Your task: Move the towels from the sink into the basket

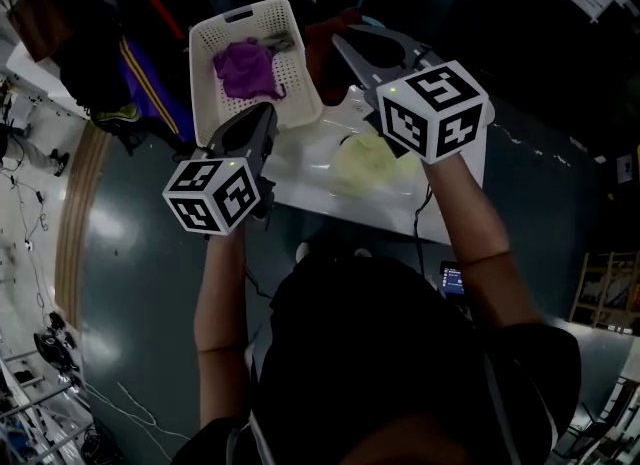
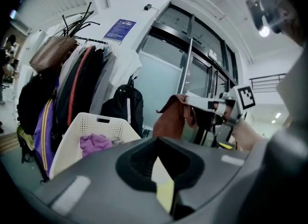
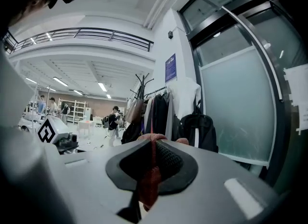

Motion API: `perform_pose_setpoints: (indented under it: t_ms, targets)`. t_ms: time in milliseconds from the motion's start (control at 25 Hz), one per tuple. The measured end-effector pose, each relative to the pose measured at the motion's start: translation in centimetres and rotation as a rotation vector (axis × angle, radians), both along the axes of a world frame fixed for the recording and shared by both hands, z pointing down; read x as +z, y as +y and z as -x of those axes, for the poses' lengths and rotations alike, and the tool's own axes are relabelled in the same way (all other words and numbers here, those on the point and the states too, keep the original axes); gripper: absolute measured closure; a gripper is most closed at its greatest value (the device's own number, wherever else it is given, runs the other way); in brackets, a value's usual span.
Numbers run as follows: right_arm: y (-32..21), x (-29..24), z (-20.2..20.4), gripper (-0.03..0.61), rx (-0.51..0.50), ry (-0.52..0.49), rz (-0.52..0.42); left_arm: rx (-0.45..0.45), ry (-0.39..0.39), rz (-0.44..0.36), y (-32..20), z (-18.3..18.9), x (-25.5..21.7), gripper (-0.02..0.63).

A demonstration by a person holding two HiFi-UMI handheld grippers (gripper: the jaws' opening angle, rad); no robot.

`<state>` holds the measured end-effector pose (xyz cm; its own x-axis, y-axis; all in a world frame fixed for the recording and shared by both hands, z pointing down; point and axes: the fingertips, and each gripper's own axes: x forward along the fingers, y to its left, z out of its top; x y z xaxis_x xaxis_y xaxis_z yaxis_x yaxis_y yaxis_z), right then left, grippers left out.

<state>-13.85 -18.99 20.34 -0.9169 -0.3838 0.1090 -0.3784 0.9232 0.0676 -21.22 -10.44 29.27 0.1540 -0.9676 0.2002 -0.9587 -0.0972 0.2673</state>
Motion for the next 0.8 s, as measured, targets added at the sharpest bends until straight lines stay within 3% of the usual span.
perform_pose_setpoints:
  t_ms: [320,800]
  targets:
    - [0.7,-1.5,4.7,0.552,-0.078,-0.058,-0.025,-0.087,0.002,-0.009,1.1,4.9,-0.3,0.605]
    - [2.7,4.3,13.2,0.551,-0.209,0.062,0.037,-0.171,0.034,0.028,3.1,11.6,1.6,0.606]
